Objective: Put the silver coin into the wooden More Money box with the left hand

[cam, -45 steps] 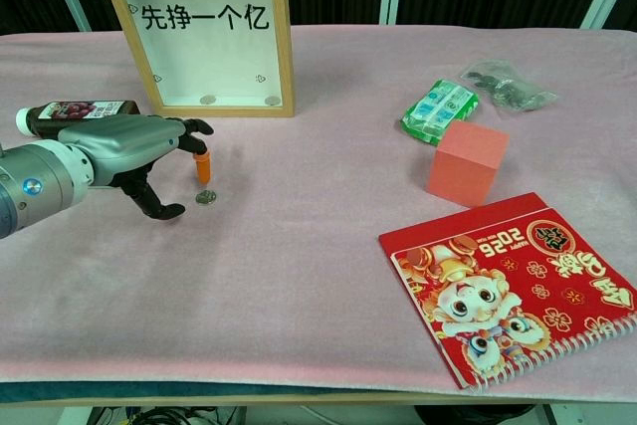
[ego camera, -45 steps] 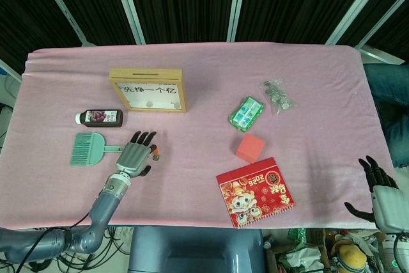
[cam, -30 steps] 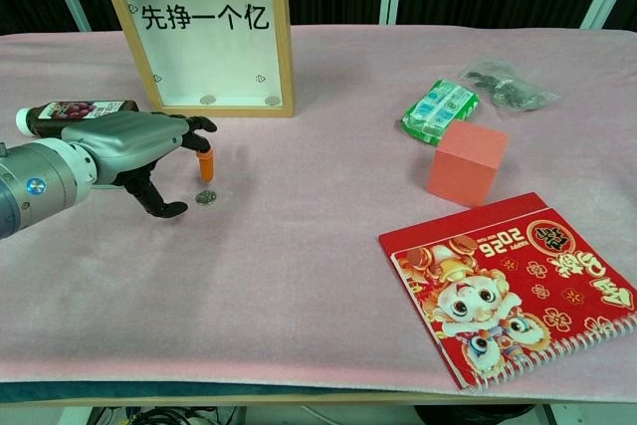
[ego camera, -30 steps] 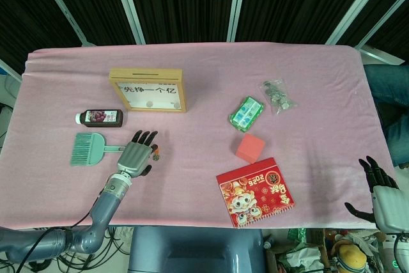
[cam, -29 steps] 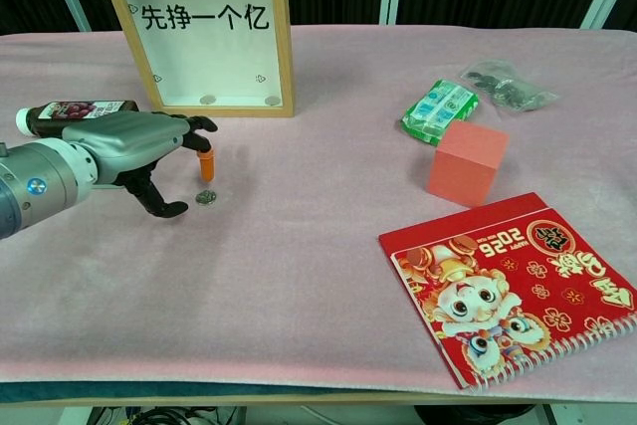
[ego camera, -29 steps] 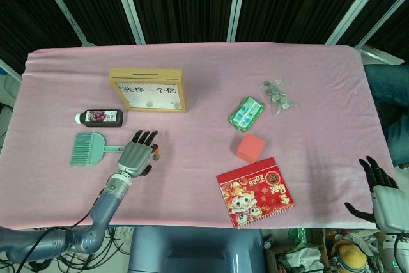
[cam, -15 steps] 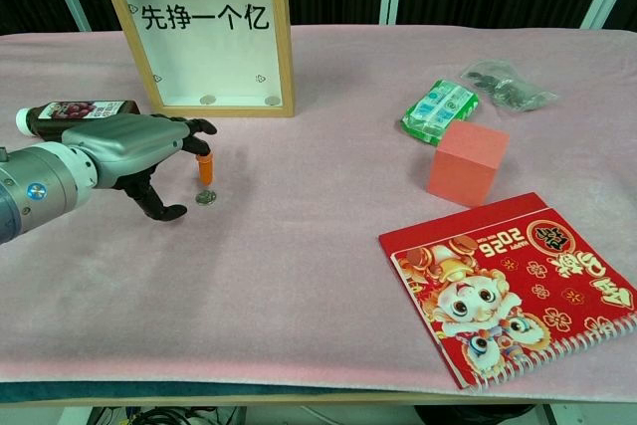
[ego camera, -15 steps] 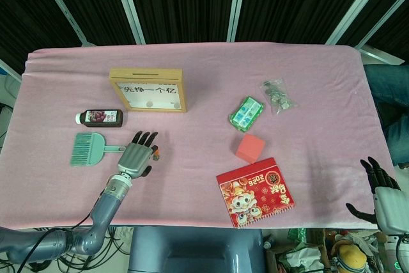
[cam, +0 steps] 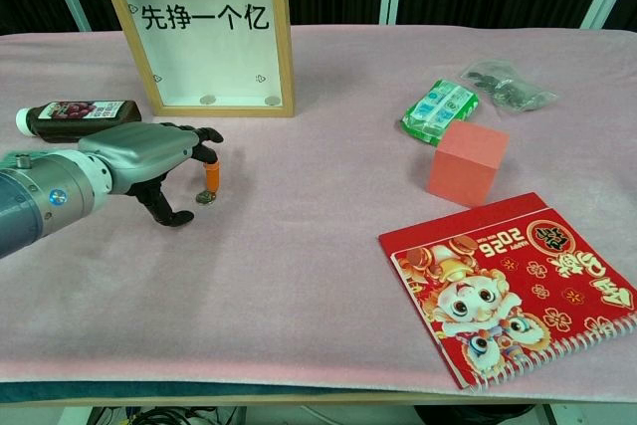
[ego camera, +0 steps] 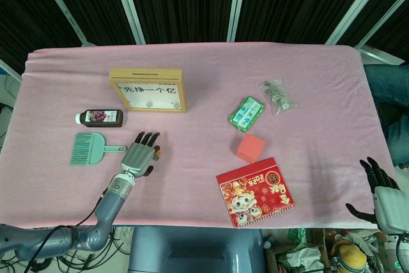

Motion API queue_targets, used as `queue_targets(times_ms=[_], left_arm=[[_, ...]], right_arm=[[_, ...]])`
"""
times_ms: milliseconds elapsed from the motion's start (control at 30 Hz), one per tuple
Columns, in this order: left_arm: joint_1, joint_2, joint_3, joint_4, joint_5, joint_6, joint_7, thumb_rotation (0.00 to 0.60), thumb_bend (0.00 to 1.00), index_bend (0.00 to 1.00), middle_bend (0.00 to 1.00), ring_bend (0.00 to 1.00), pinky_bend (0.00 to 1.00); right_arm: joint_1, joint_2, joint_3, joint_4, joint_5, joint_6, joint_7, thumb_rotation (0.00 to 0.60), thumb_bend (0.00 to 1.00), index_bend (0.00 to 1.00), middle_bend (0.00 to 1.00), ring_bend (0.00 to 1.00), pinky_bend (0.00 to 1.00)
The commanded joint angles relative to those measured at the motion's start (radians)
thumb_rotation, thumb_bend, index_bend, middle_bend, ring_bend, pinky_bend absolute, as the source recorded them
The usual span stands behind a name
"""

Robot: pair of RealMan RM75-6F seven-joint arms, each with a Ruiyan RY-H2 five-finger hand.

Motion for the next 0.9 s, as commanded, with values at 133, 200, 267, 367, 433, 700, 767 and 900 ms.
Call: queue_targets(times_ms=[133, 200, 267, 367, 433, 700, 767, 900], left_arm=[[-0.001, -0.004, 0.001, 0.001, 0.017, 0.008, -0.002, 0.600, 0.33, 0.41, 0.03, 0.00, 0.00], [0.000, -0.004, 0.001, 0.003, 0.015, 0.007, -0.002, 0.600, 0.33, 0.41, 0.03, 0.00, 0.00], [0.000, -0.005, 0.001, 0.005, 0.014, 0.006, -0.001, 0.600, 0.33, 0.41, 0.03, 0.00, 0.00], [0.002, -0.006, 0.003, 0.008, 0.014, 0.008, 0.001, 0.600, 0.33, 0.42, 0.03, 0.00, 0.00], [0.001, -0.006, 0.002, 0.009, 0.015, 0.009, 0.002, 0.600, 0.33, 0.42, 0.03, 0.00, 0.00], [0.002, -0.009, 0.001, 0.015, 0.009, 0.013, 0.014, 0.600, 0.33, 0.42, 0.03, 0.00, 0.00], [0.001, -0.011, 0.002, 0.017, 0.007, 0.011, 0.015, 0.600, 0.33, 0.42, 0.03, 0.00, 0.00], [-0.001, -0.016, 0.002, 0.023, 0.003, 0.004, 0.019, 0.600, 0.33, 0.42, 0.03, 0.00, 0.00]], right_arm=[[0.001, -0.001, 0.001, 0.000, 0.002, -0.001, -0.001, 0.600, 0.08, 0.07, 0.00, 0.11, 0.20], [0.000, -0.001, 0.000, -0.001, 0.001, -0.001, -0.002, 0.600, 0.08, 0.07, 0.00, 0.11, 0.20], [0.000, -0.001, 0.000, -0.001, 0.000, 0.001, -0.003, 0.600, 0.08, 0.07, 0.00, 0.11, 0.20], [0.000, -0.001, 0.000, -0.001, 0.001, 0.001, -0.003, 0.600, 0.08, 0.07, 0.00, 0.11, 0.20], [0.000, -0.002, 0.000, -0.001, 0.001, 0.001, -0.003, 0.600, 0.08, 0.07, 0.00, 0.11, 0.20], [0.000, -0.002, 0.000, 0.000, 0.002, 0.001, -0.001, 0.600, 0.08, 0.07, 0.00, 0.11, 0.20], [0.000, -0.001, 0.000, -0.001, 0.002, 0.001, -0.001, 0.600, 0.08, 0.07, 0.00, 0.11, 0.20], [-0.001, -0.001, 0.000, -0.002, 0.002, 0.002, -0.002, 0.600, 0.08, 0.07, 0.00, 0.11, 0.20]])
